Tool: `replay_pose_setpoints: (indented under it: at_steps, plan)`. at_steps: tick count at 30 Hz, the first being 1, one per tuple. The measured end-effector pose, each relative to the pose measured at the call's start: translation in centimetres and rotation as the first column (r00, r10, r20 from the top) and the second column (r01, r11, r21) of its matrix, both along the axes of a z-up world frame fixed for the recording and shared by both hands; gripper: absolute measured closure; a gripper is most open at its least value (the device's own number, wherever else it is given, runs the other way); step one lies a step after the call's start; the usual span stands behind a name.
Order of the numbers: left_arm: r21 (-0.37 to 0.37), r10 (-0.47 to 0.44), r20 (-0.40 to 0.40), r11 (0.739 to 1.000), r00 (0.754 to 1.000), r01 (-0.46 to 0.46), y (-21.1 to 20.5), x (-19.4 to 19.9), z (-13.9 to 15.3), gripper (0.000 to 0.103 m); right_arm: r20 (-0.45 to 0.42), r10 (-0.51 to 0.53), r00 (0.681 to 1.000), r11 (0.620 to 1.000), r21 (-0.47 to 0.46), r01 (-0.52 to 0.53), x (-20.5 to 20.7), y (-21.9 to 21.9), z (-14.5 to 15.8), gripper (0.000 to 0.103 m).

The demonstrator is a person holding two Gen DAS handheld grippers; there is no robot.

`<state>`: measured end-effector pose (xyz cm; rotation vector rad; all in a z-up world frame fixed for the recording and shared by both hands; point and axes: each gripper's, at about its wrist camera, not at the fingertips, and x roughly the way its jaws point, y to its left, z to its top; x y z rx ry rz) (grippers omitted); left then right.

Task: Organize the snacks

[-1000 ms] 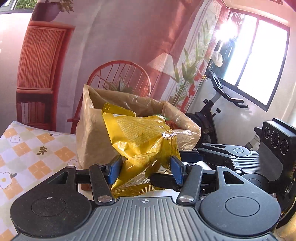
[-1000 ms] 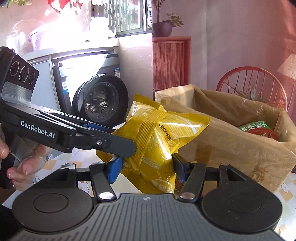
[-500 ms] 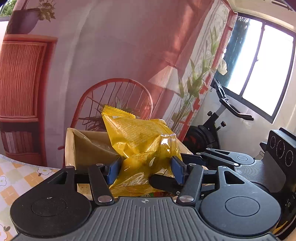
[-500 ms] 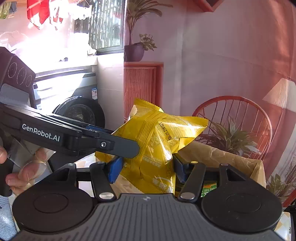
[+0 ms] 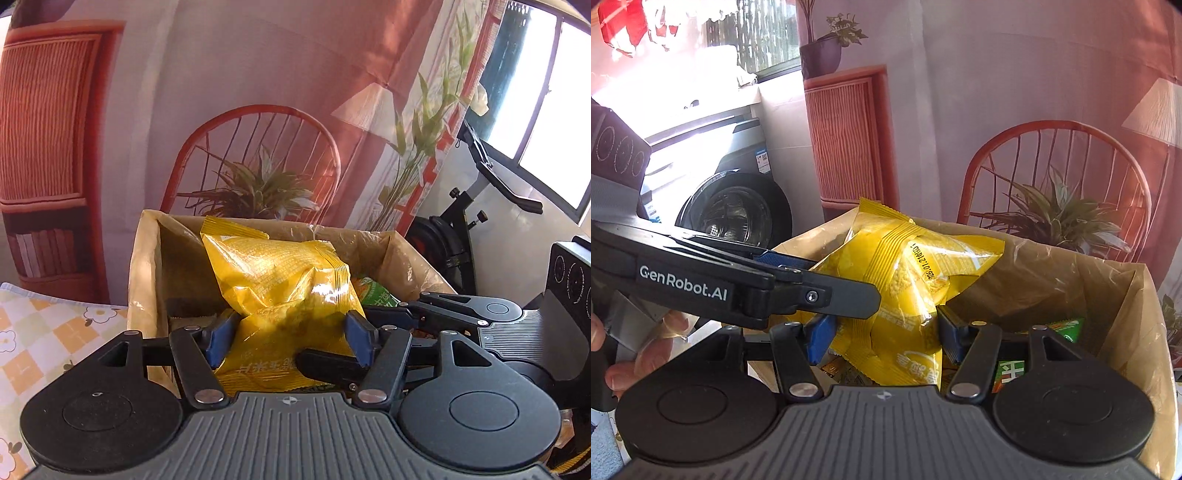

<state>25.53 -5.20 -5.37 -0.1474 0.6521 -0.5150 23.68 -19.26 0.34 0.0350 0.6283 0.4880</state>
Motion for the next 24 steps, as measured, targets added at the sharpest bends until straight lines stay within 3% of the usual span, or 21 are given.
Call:
replay_pose_setpoints:
  at_steps: [7, 11, 16, 24]
  plan:
    - [0.064, 0.033, 0.017, 0.997, 0.999, -0.034, 0.0, -0.4, 0.1, 0.036, -0.029, -0.026, 0.999, 0.999, -0.029, 0.026, -0.1, 0.1, -0.3, 0.041]
    - [0.092, 0.060, 0.048, 0.994, 0.997, -0.065, 0.6, -1.4, 0.9, 0.031, -0.023, -0.066, 0.998, 0.997, -0.047, 0.065, -0.8, 0.1, 0.2, 0.023]
    - [0.128, 0.101, 0.127, 0.985, 0.987, -0.118, 1.5, -3.4, 2.7, 0.021, -0.008, -0.117, 0.993, 0.992, -0.050, 0.116, -1.8, 0.0, 1.4, 0.010]
    - [0.150, 0.171, 0.242, 0.966, 0.955, -0.211, 2.6, -7.4, 5.9, 0.014, 0.072, -0.187, 0.980, 0.982, -0.025, 0.189, -4.3, 0.1, 4.3, 0.001]
